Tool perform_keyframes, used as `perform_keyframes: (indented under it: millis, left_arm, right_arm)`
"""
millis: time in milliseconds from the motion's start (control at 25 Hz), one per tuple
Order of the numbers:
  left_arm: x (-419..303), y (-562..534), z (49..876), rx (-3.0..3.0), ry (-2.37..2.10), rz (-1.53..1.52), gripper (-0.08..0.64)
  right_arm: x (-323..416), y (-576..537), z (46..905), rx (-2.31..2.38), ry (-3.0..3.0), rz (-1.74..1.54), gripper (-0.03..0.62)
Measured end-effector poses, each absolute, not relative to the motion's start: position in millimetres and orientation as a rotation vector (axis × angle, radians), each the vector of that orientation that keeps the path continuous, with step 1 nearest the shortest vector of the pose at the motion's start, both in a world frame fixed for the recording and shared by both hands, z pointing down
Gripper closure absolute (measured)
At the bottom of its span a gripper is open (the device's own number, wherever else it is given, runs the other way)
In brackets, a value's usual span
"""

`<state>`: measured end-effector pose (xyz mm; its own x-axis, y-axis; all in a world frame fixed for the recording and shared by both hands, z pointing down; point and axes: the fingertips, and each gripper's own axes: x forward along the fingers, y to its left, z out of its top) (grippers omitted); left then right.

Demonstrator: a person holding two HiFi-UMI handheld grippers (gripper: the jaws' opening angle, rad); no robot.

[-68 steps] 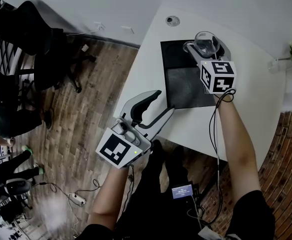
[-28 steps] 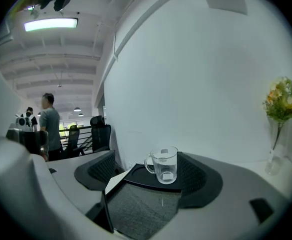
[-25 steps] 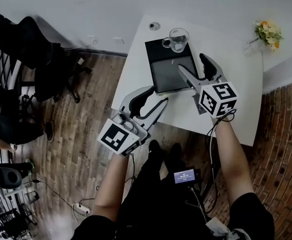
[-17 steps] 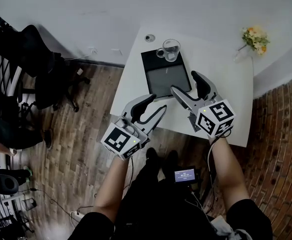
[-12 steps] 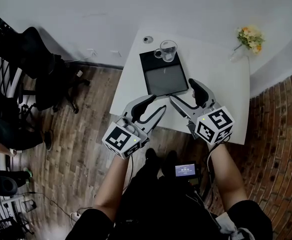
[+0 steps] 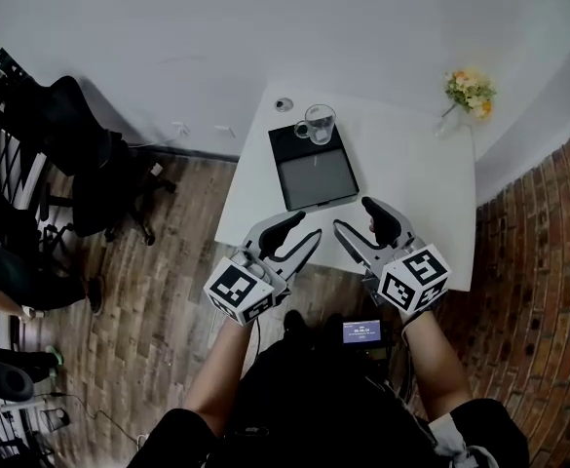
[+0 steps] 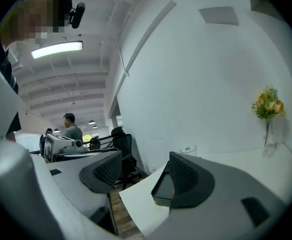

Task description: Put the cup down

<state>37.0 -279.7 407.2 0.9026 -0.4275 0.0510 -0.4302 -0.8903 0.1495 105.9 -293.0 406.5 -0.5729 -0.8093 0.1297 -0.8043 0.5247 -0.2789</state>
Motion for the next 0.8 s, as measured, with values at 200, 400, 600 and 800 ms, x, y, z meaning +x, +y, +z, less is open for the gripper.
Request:
perform_keyframes:
  millis: [200, 400, 600, 800]
  left_arm:
    - [41.8, -271.9, 403.7, 2.893, -0.660, 0.000, 0.402]
    - [41.1, -266.9, 401.3, 2.880, -0.687, -0.023, 0.408]
    - [33.4, -263.8, 400.4, 2.863, -0.723, -0.035, 0.411]
    - [29.0, -259.6, 405.4, 2.863, -0.733, -0.024, 0.411]
  right_arm:
    - [106.3, -284.8, 398.3, -1.445, 2.711, -0.473, 0.321]
    - [105.4, -279.1, 387.8, -1.450, 2.707, -0.429, 0.372]
    - [108.2, -275.8, 384.5, -1.487, 2.686, -0.406, 0.448]
    - [109.3, -270.6, 388.2, -1.522, 2.695, -0.371, 0.511]
